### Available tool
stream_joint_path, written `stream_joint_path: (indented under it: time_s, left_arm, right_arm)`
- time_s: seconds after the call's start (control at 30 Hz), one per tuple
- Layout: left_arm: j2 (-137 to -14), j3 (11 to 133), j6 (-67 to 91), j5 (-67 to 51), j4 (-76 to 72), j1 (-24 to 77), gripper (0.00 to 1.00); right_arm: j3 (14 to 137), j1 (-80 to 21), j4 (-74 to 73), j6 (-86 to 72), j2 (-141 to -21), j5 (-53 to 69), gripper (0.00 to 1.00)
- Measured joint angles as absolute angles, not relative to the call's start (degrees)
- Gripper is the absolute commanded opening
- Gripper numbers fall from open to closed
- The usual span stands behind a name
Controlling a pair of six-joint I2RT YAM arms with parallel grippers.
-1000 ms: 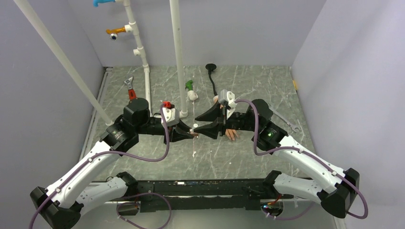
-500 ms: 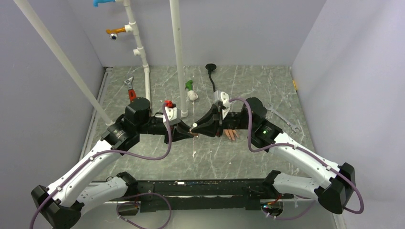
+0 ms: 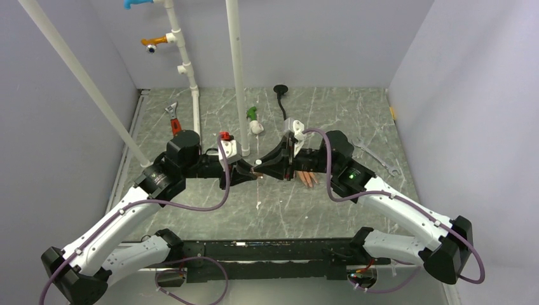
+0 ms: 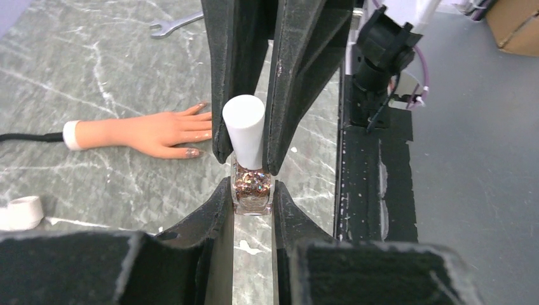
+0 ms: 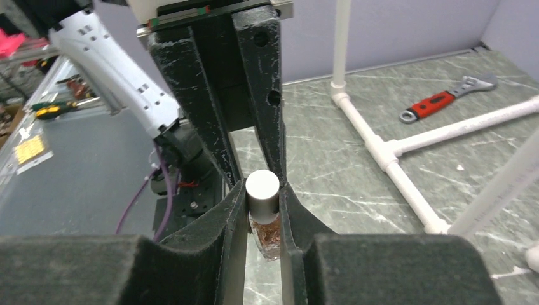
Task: Paint the nails
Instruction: Screw the nail polish bottle.
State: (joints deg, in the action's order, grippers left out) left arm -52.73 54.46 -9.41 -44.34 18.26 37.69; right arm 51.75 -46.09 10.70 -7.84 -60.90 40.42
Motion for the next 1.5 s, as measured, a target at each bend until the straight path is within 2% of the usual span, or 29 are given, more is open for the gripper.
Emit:
stream_joint_path:
  time_s: [0.23, 0.43, 0.47, 0.57, 0.6, 0.63, 0.67, 0.97, 1.1, 1.23, 1.27, 1.5]
  left_arm:
    - [-51.9, 54.5, -8.7, -37.4, 18.4, 37.7, 0.00]
    - [-51.5, 54.5, -8.3, -33.9, 18.5, 37.7, 0.00]
    - [-51.5, 54.5, -8.3, -33.5, 18.5, 37.7, 0.00]
    - [-51.5, 54.5, -8.3, -32.4, 18.6, 37.7, 0.00]
    - [-51.5, 54.5, -8.3, -32.0, 18.5, 37.7, 0.00]
    - [-51.5, 54.5, -8.3, -32.0, 18.4, 37.7, 0.00]
    - [-51.3, 54.4, -8.3, -32.1, 19.0, 37.7, 0.00]
    - [-51.0, 54.4, -8.8, -32.4, 19.1, 37.7, 0.00]
    - [-51.0, 54.4, -9.7, -35.1, 19.1, 37.7, 0.00]
    - [-51.0, 54.4, -10.4, -39.3, 19.1, 37.7, 0.00]
    - [-51.1, 54.4, -10.5, -40.3, 19.1, 37.7, 0.00]
    - [-51.4, 54.4, -11.3, -45.1, 19.1, 37.7, 0.00]
  right_arm:
    - [51.7, -50.9, 10.4, -8.2, -60.9, 24.6, 0.00]
    - [51.7, -54.9, 10.5, -8.9, -61.0, 13.0, 0.02]
    - [51.7, -55.3, 10.5, -9.1, -61.1, 11.8, 0.12]
    - [52.3, -56.0, 10.1, -9.5, -61.8, 9.6, 0.62]
    - [52.8, -56.1, 9.7, -9.8, -62.1, 9.4, 0.83]
    - [53.0, -56.2, 9.4, -9.5, -62.3, 8.5, 0.98]
    - [53.1, -56.0, 9.1, -9.6, -62.4, 7.9, 1.00]
    - [52.9, -56.2, 7.2, -4.9, -58.2, 12.6, 0.98]
    - [51.6, -53.3, 6.5, -1.8, -55.1, 20.0, 0.89]
    - [51.5, -49.3, 6.4, -0.3, -54.3, 27.0, 0.66]
    - [51.5, -48.6, 6.4, -0.1, -54.3, 28.7, 0.63]
    - [51.5, -47.4, 6.2, 0.1, -55.5, 36.3, 0.55]
